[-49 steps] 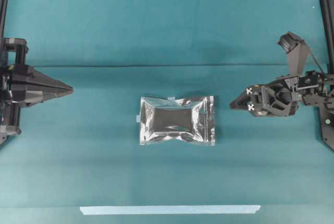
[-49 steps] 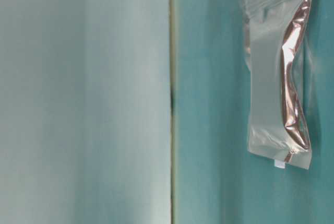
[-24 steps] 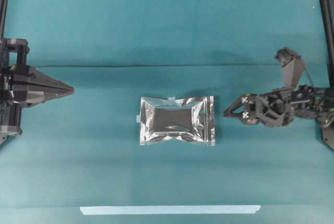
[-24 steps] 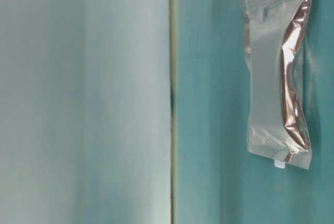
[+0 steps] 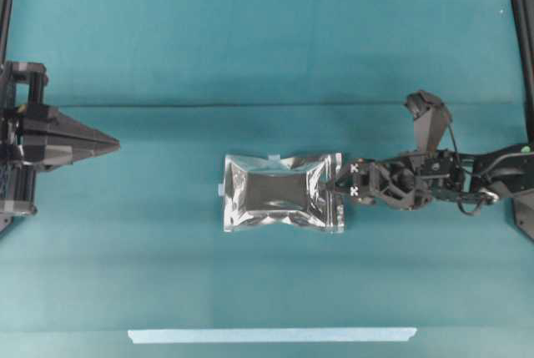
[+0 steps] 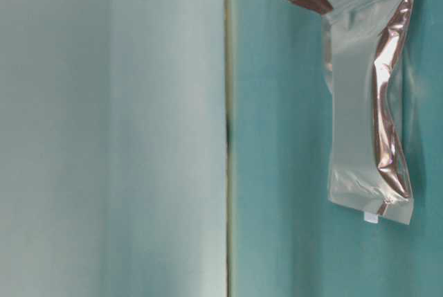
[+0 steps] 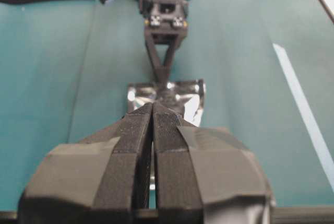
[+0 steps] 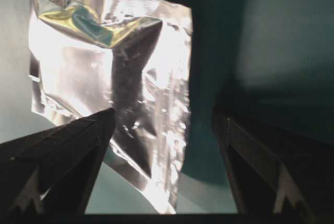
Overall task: Hand over the silver zip bag and make it stand upright.
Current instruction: 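Close the right gripper on the bag's right edge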
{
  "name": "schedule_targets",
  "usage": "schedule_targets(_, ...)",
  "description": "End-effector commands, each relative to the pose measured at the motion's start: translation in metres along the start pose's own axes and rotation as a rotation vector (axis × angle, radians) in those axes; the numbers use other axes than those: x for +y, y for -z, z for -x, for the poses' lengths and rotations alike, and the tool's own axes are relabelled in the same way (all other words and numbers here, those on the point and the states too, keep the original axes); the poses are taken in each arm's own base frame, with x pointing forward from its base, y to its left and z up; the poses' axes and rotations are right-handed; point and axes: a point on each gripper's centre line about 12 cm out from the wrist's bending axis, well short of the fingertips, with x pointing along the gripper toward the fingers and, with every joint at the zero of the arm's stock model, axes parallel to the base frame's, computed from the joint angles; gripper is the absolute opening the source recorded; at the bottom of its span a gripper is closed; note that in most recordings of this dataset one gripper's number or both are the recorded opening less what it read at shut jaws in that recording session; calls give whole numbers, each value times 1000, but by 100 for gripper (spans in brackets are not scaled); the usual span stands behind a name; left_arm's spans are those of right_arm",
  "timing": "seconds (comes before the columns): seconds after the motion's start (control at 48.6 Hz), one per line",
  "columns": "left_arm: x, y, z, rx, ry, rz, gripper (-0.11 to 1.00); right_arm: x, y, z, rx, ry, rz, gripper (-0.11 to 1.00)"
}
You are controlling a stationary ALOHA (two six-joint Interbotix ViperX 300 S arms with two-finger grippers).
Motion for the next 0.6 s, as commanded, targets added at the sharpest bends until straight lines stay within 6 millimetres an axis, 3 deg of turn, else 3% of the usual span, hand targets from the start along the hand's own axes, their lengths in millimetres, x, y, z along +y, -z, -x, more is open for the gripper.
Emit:
schedule_targets(0.0,1,-5,0,-14,-3,-3,-1,8,1,-4,0,-20,-6,91)
schedule_targets(0.268,1,-3,-1,-8,-2,-6,-1,16,6,-27,3,-11,-5,91)
schedule_targets(0.576,0,-1,-1,-3,-2,-6,-1,11,6,-29,1,7,-11,90)
